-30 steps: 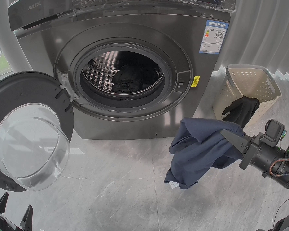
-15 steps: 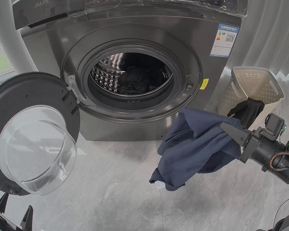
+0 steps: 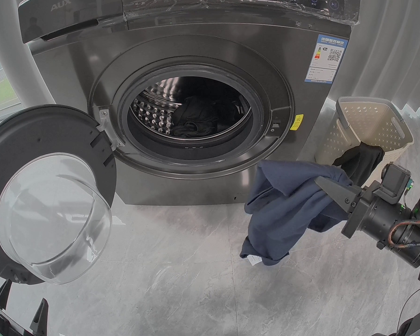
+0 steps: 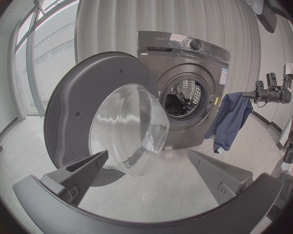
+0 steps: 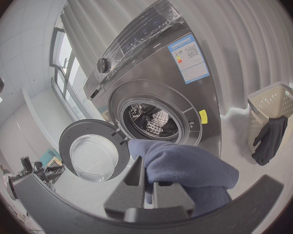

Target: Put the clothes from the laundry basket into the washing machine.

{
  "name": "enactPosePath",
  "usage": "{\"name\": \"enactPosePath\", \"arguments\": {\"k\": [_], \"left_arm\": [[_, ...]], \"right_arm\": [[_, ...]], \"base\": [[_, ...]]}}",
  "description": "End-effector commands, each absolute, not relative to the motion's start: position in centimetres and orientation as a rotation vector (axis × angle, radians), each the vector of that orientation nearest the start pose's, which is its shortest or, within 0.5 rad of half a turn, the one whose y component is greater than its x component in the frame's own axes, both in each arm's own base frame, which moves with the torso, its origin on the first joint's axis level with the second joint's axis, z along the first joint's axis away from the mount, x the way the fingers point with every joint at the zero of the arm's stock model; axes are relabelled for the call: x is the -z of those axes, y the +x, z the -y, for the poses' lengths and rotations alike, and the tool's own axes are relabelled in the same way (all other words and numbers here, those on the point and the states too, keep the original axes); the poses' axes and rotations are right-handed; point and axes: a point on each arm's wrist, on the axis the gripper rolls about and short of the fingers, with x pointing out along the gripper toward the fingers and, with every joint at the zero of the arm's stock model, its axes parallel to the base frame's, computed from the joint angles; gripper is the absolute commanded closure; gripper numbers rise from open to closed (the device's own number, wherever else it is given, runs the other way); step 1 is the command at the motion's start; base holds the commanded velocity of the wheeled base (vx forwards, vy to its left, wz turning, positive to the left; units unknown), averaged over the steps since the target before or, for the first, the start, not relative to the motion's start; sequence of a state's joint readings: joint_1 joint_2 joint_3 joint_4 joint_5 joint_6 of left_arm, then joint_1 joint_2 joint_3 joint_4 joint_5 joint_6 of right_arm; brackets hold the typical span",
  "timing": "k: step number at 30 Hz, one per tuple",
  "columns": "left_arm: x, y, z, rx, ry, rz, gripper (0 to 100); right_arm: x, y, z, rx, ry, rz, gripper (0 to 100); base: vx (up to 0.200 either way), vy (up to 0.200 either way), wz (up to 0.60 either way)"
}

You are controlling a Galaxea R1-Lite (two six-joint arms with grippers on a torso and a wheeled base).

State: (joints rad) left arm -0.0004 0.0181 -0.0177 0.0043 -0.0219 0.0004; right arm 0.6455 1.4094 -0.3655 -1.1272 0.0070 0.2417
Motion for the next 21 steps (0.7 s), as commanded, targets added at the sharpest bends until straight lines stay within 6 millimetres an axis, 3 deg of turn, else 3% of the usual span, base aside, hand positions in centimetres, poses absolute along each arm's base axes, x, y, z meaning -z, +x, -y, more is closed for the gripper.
{"name": "enactPosePath", "arguments": {"k": [1,3,5,6,12,14,21], "left_arm": [[-7.5,-2.3,0.1,0.035,0.031,-0.001,0],[-8.1,-2.4,0.1,0.052,0.035,0.038,0],[-12.7,-3.5,0.3,0.138,0.001,0.247,0],[-13.9,-3.5,0.4,0.184,0.002,0.246,0],[-14.3,-0.2,1.0,0.446,-0.057,-0.037,0],[-14.8,2.1,1.2,0.532,-0.087,-0.153,0],[-15.8,8.1,2.2,0.712,-0.081,-0.242,0]], "right_arm": [[-19.1,16.4,-14.5,-0.646,0.241,0.001,100],[-19.5,16.3,-15.2,-0.625,0.251,0.015,100],[-19.7,16.4,-16.8,-0.628,0.263,0.015,100],[-19.8,16.6,-17.3,-0.637,0.269,0.025,100],[-20.0,17.8,-19.8,-0.675,0.302,0.079,100],[-20.1,18.4,-21.1,-0.702,0.317,0.112,100],[-20.8,19.6,-22.8,-0.752,0.328,0.150,100]], "base": [[0.000,0.000,0.00],[0.000,0.000,0.00],[0.000,0.000,0.00],[0.000,0.000,0.00],[0.000,0.000,0.00],[0.000,0.000,0.00],[0.000,0.000,0.00]]}}
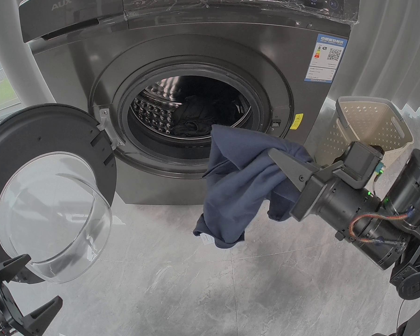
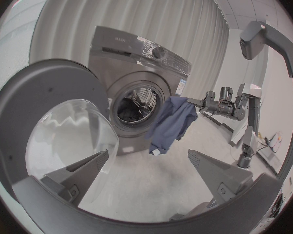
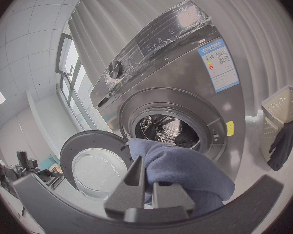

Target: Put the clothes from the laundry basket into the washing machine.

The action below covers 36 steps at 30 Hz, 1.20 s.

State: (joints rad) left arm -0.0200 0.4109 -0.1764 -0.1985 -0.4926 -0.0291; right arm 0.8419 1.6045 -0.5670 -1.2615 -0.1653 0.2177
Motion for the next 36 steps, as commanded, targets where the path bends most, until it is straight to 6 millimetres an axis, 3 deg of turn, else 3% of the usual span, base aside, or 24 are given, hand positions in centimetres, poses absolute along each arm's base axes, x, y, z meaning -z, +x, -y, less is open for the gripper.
{"name": "enactPosePath", "arguments": {"k": [1,14,31,36], "left_arm": [[-15.8,8.7,2.4,0.728,-0.080,-0.248,0],[-14.7,16.7,6.4,0.844,-0.080,-0.376,0],[-10.3,22.0,10.6,0.885,-0.056,-0.468,0],[-8.3,24.4,11.6,0.869,-0.056,-0.487,0]], "right_arm": [[-20.9,19.7,-22.9,-0.759,0.329,0.153,100],[-21.8,20.1,-23.5,-0.796,0.341,0.183,100],[-23.4,19.3,-23.3,-0.810,0.371,0.231,100],[-23.5,19.2,-23.2,-0.812,0.373,0.233,100]], "base": [[0.000,0.000,0.00],[0.000,0.000,0.00],[0.000,0.000,0.00],[0.000,0.000,0.00]]}}
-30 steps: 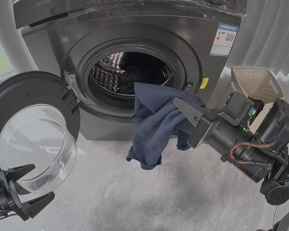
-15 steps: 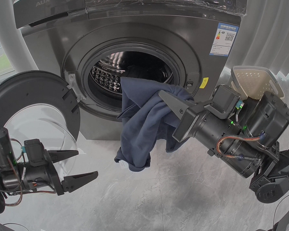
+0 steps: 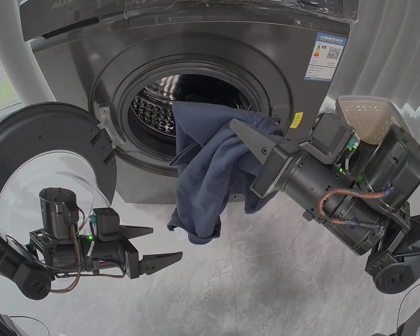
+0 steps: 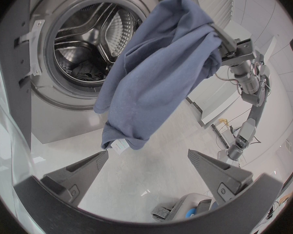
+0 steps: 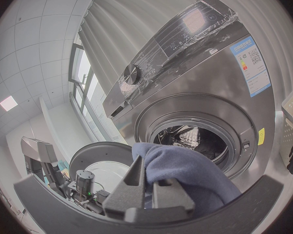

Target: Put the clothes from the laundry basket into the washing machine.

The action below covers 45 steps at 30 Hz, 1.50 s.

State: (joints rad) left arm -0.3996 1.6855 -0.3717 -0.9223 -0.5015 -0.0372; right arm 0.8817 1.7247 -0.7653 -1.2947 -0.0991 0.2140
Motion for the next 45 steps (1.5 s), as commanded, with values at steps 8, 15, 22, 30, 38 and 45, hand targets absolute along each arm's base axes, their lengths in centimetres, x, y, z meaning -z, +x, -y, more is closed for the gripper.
{"name": "enactPosePath", "arguments": {"k": [8,15,22,30,38,45], "left_arm": [[-7.0,27.1,12.4,0.817,-0.062,-0.456,0],[-6.3,28.8,12.9,0.803,-0.071,-0.453,0],[-5.9,30.0,13.6,0.799,-0.087,-0.411,0],[-5.1,30.7,14.0,0.800,-0.093,-0.384,0],[-4.7,31.6,15.3,0.837,-0.095,-0.277,0],[-4.6,31.2,15.7,0.852,-0.102,-0.261,100]], "right_arm": [[-23.7,18.7,-23.2,-0.823,0.379,0.238,100],[-23.7,18.3,-23.4,-0.834,0.383,0.237,100],[-23.5,18.0,-23.6,-0.844,0.383,0.232,100],[-23.6,17.7,-23.4,-0.849,0.384,0.232,100],[-23.3,17.6,-23.3,-0.848,0.378,0.221,100],[-23.3,17.5,-23.2,-0.848,0.381,0.223,100]], "base": [[0.000,0.000,0.00],[0.000,0.000,0.00],[0.000,0.000,0.00],[0.000,0.000,0.00],[0.000,0.000,0.00],[0.000,0.000,0.00]]}}
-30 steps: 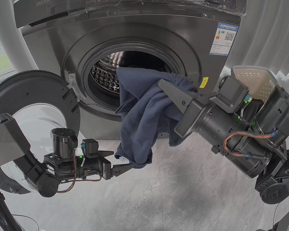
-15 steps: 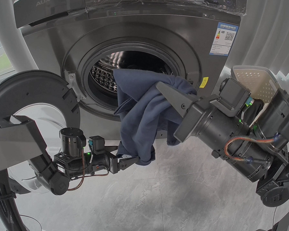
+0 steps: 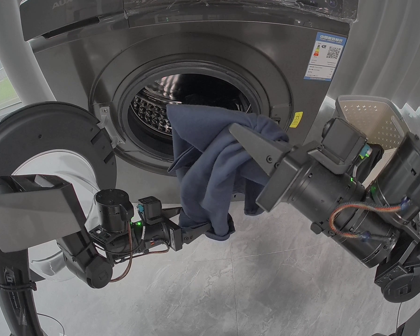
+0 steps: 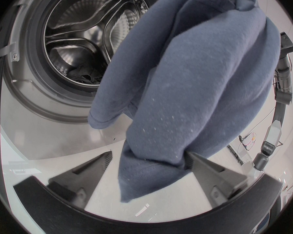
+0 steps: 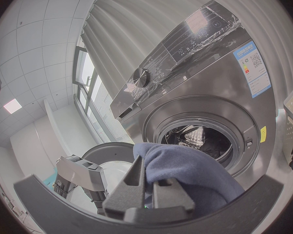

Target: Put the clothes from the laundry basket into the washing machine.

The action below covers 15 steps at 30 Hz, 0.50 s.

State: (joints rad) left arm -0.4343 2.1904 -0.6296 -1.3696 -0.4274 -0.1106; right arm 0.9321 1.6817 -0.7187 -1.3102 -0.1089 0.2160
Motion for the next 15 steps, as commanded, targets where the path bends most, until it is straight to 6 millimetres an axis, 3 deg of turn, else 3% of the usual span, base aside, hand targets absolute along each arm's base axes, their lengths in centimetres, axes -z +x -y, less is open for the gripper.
{"name": "enactPosePath", "arguments": {"k": [1,5,11,15], "left_arm": [[-4.6,31.2,15.7,0.852,-0.102,-0.261,100],[-4.8,30.9,15.6,0.854,-0.103,-0.245,100],[-6.0,28.7,14.6,0.856,-0.104,-0.191,100],[-8.5,24.9,13.3,0.881,-0.103,-0.151,100]], "right_arm": [[-23.3,17.5,-23.2,-0.848,0.381,0.223,100],[-23.3,17.6,-23.1,-0.845,0.380,0.223,100],[-23.0,18.2,-22.6,-0.817,0.368,0.212,100],[-22.6,19.3,-21.7,-0.771,0.354,0.208,100]], "base": [[0.000,0.000,0.00],[0.000,0.000,0.00],[0.000,0.000,0.00],[0.000,0.000,0.00]]}}
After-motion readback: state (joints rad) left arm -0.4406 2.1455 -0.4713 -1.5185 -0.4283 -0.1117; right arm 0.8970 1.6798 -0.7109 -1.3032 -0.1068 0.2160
